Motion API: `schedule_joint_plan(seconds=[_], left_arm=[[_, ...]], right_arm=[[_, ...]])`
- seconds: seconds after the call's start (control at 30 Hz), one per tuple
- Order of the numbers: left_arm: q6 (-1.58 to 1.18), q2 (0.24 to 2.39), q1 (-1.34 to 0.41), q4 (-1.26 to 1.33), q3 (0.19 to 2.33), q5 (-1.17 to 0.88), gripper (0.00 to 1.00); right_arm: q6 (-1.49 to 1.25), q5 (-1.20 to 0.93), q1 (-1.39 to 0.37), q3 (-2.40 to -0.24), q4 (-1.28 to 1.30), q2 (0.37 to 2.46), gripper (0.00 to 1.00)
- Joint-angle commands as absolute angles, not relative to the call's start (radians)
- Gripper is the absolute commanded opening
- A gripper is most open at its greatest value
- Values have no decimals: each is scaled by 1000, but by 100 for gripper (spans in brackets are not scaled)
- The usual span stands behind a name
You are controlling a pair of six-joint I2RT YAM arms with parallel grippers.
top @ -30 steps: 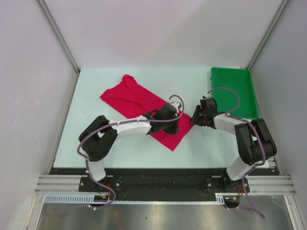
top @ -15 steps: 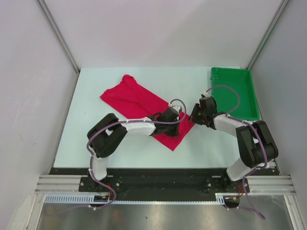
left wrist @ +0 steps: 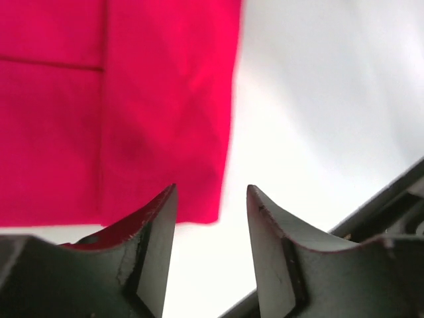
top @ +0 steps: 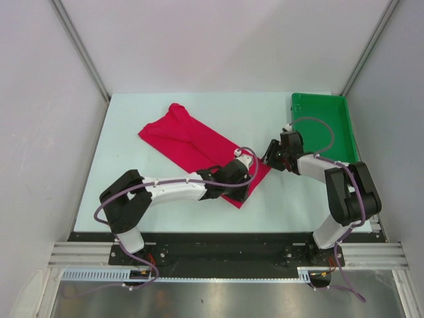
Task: Roll the t-shirts
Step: Roll the T-shirt to the center of the board.
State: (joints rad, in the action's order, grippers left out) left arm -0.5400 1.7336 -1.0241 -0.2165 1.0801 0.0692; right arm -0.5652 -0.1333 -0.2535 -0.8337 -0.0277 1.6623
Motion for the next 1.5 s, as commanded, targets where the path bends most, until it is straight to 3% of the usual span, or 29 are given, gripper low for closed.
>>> schedule_joint_plan(seconds=[0.0,0.43,0.9,1.3,1.47], left_arm=[[-477,1721,-1103,-299,1112,173,53],[-428,1819,-1198,-380,1206,405,54],[-417,1876,-1216,-367,1192,373,54],[-410,1858,-1224,-391,1196,391,47],[-419,1844,-1242,-417,1206,428,46]], right_arm=[[-563,-60,-229,-853,110,1563,48],[-609,-140,-187,-723,37,1528,47],[-653,-156,-190,-693,-100,1620,47],[-673,-153,-192,-695,-140,1652,33],[-670,-149,-192,-695,-140,1652,32]])
